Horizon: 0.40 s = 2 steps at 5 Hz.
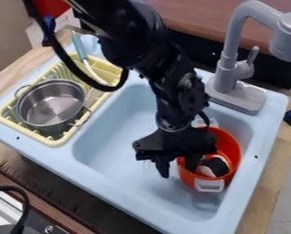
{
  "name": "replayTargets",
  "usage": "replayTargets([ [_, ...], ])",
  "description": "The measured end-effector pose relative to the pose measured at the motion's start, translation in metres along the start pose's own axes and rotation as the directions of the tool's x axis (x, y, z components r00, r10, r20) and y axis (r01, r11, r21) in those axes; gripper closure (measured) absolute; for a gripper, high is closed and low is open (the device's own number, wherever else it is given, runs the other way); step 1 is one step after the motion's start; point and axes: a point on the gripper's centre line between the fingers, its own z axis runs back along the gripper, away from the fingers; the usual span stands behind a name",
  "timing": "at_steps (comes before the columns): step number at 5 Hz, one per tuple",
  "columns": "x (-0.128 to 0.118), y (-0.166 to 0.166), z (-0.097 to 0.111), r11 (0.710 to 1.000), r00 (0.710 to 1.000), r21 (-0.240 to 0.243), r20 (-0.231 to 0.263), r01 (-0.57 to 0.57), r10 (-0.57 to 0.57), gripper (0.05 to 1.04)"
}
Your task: Put the red pot in the left side of the
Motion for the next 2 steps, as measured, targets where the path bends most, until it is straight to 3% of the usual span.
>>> replayTargets([
  [1, 0.0004, 0.0052, 0.0007, 1.000, 0.999, -0.008, -0.044, -0.003, 0.002, 0.923],
  [2, 0.0021, 0.0112, 0.0025, 0.999, 0.999, -0.034, -0.031, -0.021, 0.019, 1.026],
])
